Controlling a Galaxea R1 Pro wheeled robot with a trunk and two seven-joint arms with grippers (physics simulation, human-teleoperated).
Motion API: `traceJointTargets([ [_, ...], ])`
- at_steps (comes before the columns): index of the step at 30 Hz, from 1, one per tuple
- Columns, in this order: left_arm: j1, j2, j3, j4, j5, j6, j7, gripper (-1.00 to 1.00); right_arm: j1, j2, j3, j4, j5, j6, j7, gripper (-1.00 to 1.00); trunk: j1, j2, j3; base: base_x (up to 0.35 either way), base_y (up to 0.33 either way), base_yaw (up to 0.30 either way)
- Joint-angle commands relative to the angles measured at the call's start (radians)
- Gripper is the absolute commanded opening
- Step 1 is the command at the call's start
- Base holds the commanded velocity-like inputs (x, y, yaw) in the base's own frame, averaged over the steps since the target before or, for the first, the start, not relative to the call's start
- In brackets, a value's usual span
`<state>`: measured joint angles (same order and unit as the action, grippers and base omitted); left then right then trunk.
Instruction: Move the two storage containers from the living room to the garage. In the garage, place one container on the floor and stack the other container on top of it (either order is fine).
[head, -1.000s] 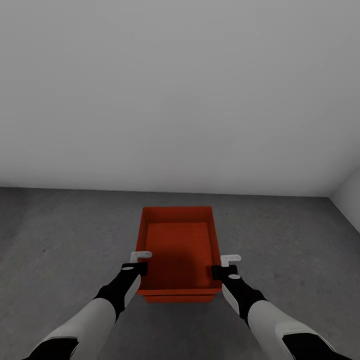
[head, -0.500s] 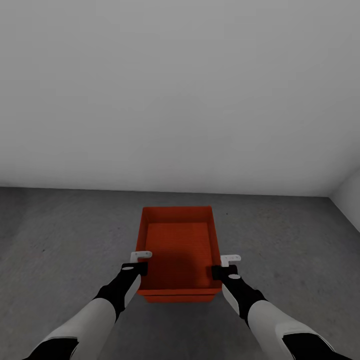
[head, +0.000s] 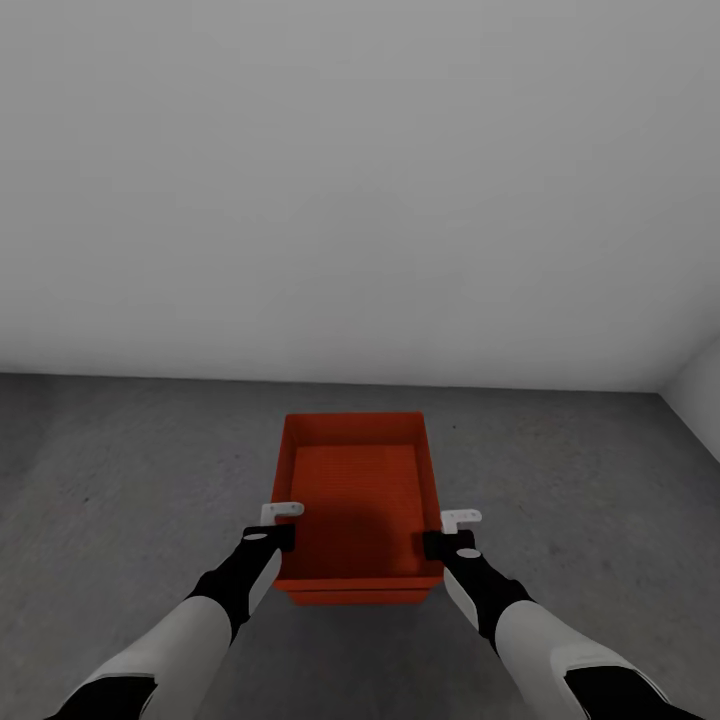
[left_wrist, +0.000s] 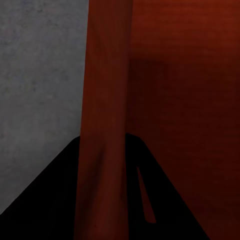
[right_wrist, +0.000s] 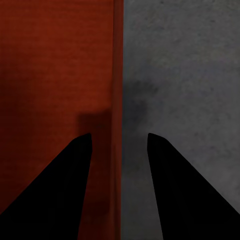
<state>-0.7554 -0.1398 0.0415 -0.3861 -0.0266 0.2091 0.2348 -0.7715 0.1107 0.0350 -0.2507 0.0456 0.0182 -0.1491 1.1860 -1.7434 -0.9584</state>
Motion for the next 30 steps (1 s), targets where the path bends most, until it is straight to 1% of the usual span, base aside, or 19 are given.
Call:
traceJointTargets([
  [1, -0.001, -0.007, 0.016, -0.004, 0.011, -0.061, -0.006, -1.00, 0.000, 0.001, -0.006, 0.002, -0.012, 0.002, 0.002, -1.00, 0.004, -0.008, -0.004, 0.000, 0.000, 0.000],
  [6, -0.001, -0.007, 0.017, -0.006, 0.011, -0.061, -0.006, -1.00, 0.001, 0.001, -0.005, 0.002, -0.012, 0.002, 0.002, -1.00, 0.023, -0.043, -0.020, 0.000, 0.000, 0.000],
  [18, -0.001, -0.007, 0.017, -0.007, 0.011, -0.061, -0.006, -1.00, 0.000, 0.001, -0.006, 0.002, -0.012, 0.002, 0.001, -1.00, 0.023, -0.043, -0.020, 0.000, 0.000, 0.000],
  [27, -0.001, -0.007, 0.017, -0.007, 0.011, -0.060, -0.006, -1.00, 0.000, 0.001, -0.005, 0.002, -0.012, 0.002, 0.000, -1.00, 0.057, -0.106, -0.048, 0.000, 0.000, 0.000],
  [30, -0.001, -0.007, 0.017, -0.007, 0.011, -0.060, -0.006, -1.00, 0.000, 0.001, -0.006, 0.002, -0.012, 0.002, 0.000, -1.00, 0.057, -0.106, -0.048, 0.000, 0.000, 0.000],
])
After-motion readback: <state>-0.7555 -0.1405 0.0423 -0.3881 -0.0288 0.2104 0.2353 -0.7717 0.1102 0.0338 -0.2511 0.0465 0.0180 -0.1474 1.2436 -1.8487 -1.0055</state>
